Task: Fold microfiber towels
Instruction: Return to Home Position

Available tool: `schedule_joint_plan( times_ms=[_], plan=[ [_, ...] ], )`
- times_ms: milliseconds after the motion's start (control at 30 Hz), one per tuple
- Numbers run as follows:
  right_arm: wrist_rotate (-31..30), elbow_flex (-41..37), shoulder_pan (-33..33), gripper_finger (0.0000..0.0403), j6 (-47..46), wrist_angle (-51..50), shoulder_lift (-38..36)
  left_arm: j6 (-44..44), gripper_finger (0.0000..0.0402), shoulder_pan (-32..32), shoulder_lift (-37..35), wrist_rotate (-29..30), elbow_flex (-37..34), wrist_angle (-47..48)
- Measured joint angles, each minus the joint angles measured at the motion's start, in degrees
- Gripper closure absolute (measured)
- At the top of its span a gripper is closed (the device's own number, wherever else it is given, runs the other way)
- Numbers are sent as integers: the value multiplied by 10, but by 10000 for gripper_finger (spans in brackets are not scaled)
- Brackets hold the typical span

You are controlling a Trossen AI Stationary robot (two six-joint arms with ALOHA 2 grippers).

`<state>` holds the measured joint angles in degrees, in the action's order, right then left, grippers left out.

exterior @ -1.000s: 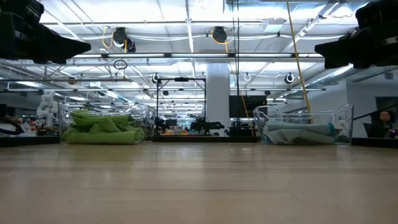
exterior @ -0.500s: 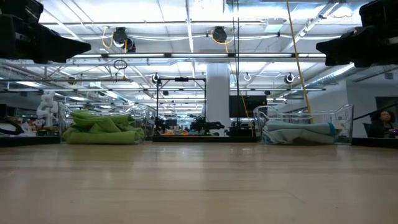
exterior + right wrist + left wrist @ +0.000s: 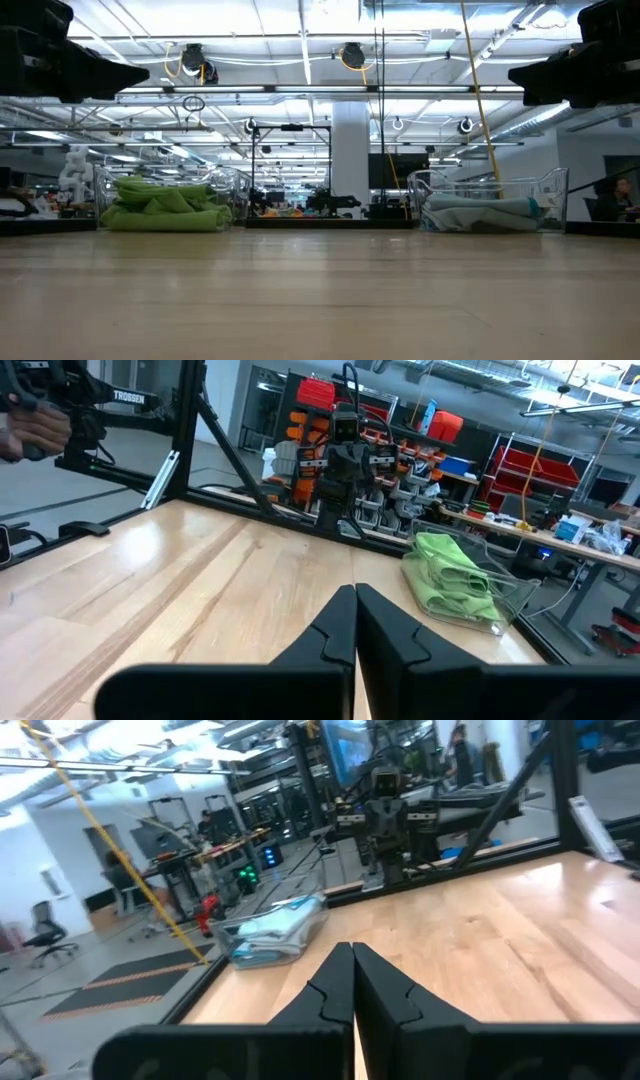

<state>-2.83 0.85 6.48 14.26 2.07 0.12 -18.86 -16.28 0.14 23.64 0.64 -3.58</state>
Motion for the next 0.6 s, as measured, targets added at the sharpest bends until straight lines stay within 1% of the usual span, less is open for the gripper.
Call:
schedule_joint_plan(
  times_ms=[100, 367, 467, 600],
  plan=[
    [0, 0, 0, 403, 0, 0, 0, 11, 400, 51, 0, -71, 0, 3],
    [0, 0, 0, 403, 0, 0, 0, 45, 400, 190, 0, -203, 0, 27],
    [0, 0, 0, 403, 0, 0, 0, 45, 400, 231, 2, -238, 0, 32],
    [0, 0, 0, 403, 0, 0, 0, 46, 400, 267, 2, -260, 0, 31]
  ],
)
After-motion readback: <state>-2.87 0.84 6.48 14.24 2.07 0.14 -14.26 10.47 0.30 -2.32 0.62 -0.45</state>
